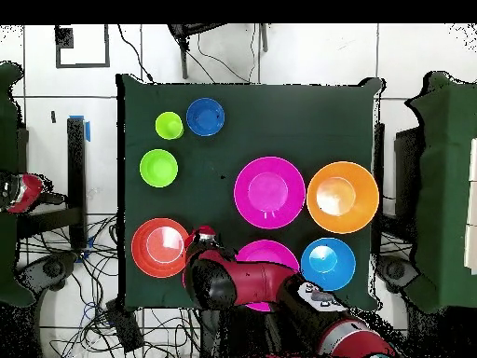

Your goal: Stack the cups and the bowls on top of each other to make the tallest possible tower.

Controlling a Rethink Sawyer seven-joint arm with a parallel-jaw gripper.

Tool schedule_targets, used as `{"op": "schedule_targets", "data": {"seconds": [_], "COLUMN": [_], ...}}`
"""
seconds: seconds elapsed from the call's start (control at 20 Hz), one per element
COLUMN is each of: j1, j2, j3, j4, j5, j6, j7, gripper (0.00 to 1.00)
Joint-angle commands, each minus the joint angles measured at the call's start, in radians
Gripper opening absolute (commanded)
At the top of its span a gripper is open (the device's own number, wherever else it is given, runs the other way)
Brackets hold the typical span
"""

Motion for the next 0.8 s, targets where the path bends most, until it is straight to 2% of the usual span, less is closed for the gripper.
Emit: {"op": "schedule_targets", "data": {"seconds": [0.05, 0.3, 0.5, 0.8], "j1": [-0.012, -0.015, 0.006, 0.01], "j2": [-0.01, 0.017, 0.038, 0.061], "j3": [0.031, 0.031, 0.018, 0.044], "j4": [-0.073, -0.104, -0.141, -0.183], "j5": [-0.084, -0.121, -0.156, -0.182], "j6": [0.311, 0.306, 0.309, 0.33], "j7": [0.055, 0.071, 0.096, 0.11], "gripper": [0.0, 0.0, 0.0, 0.0]}}
